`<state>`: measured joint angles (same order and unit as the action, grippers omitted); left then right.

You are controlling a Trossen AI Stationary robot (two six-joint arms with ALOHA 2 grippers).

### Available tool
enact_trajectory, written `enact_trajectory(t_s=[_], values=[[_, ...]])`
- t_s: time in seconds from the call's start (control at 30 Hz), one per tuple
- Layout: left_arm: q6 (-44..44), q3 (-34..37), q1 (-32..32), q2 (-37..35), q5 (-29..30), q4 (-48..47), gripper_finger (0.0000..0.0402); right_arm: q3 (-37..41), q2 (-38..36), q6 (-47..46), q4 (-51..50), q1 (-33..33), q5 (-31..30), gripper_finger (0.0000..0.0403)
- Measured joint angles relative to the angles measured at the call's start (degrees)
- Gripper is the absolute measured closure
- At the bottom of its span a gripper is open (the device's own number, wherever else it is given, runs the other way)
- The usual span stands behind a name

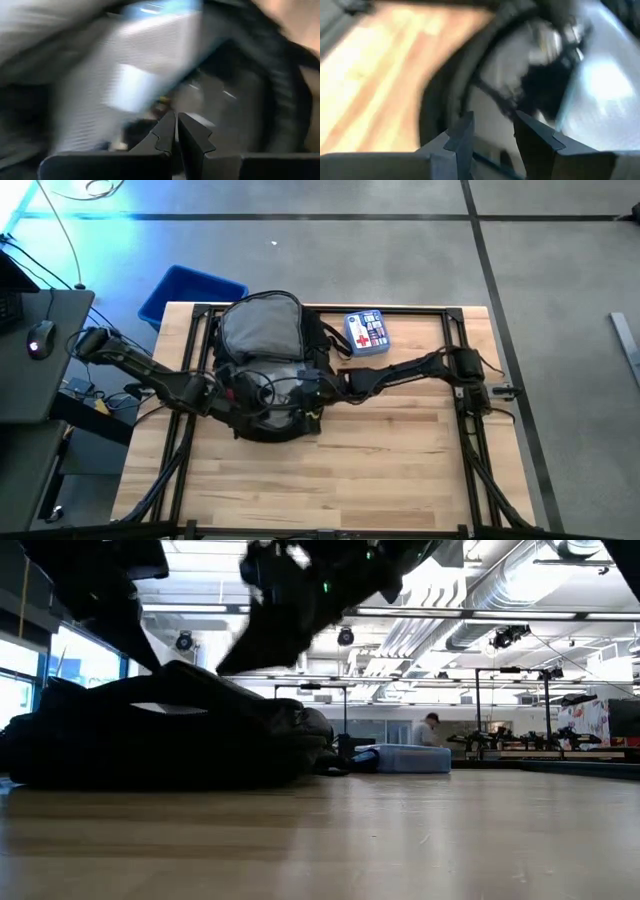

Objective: Unpack backpack
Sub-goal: Put the blue cellphone into the white backpack

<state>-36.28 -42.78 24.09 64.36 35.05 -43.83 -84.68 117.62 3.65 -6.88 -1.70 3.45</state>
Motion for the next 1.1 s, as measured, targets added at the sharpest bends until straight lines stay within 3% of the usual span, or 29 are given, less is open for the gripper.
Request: enact_trajectory(t_s=[0.07,0.13,0.37,0.5,0.73,0.87,1.07,1.1], values=[[1.5,0.0,1.0,1.1,-5.3,2.5,0.0402,0.0,0.1,0.2,-3.2,2.5,-1.3,0.0274],[1.8,0.2,2.1,2.9,-8.9,4.8,0.0402,-1.5,0.0,-1.1,-6.6,5.1,2.3,0.0260],[-4.5,5.1,3.4,10.7,-9.0,13.5,0.0402,-4.5,2.3,-9.4,-10.6,12.9,28.8,0.0184],[-7.5,6.6,3.3,14.1,-5.6,16.3,0.0402,-4.5,4.9,-10.8,-9.0,12.2,30.6,0.0163],[-7.4,7.1,4.0,16.0,-0.3,21.0,0.0402,-4.5,8.9,-16.3,-2.0,9.8,35.1,0.0162],[-8.0,7.2,4.7,16.0,2.0,22.2,0.0402,-4.5,8.8,-16.7,-2.1,8.5,32.1,0.0199],[-9.6,6.5,7.4,16.2,5.4,21.4,0.0401,-4.5,8.5,-18.7,-2.1,7.1,30.0,0.0367],[-9.7,5.6,8.2,16.0,5.3,20.3,0.0401,-4.5,8.3,-19.2,-2.1,6.8,30.1,0.0381]])
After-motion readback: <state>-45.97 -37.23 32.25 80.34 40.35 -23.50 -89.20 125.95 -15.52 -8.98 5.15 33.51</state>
